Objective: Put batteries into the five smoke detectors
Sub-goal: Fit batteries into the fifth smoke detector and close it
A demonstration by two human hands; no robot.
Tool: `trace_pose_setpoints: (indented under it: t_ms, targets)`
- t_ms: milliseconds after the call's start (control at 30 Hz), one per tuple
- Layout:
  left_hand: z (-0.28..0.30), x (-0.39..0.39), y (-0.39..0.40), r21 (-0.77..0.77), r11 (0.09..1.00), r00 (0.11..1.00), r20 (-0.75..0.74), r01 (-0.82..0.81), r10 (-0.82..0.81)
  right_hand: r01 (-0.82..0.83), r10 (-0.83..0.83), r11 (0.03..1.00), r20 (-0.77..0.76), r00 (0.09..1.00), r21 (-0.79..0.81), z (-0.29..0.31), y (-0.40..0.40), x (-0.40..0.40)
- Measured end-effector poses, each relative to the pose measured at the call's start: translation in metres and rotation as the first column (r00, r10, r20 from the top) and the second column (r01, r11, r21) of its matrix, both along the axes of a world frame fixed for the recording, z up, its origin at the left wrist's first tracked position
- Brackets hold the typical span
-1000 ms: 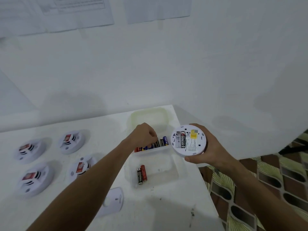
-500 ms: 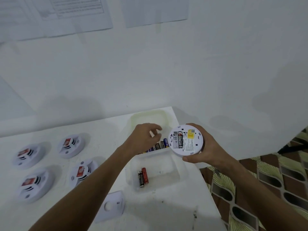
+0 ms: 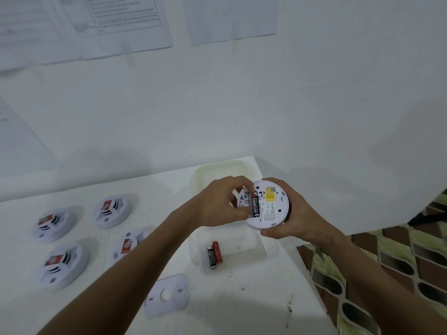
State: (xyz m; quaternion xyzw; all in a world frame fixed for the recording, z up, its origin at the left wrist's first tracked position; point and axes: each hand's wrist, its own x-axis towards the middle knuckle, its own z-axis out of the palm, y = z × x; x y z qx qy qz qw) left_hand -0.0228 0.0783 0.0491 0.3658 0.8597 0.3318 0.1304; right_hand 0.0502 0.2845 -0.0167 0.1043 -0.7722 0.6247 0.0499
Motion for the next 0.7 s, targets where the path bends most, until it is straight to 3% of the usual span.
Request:
trace_pose_setpoints:
  t_ms: [700]
  targets:
    - [0.001,0.014,-0.004,-0.041,0.991,0.986,0.099,-0.127,0.130,0.009,-0.005,0.998,-0.060,0.998,0.062,-0.003,-0.013,-0.005]
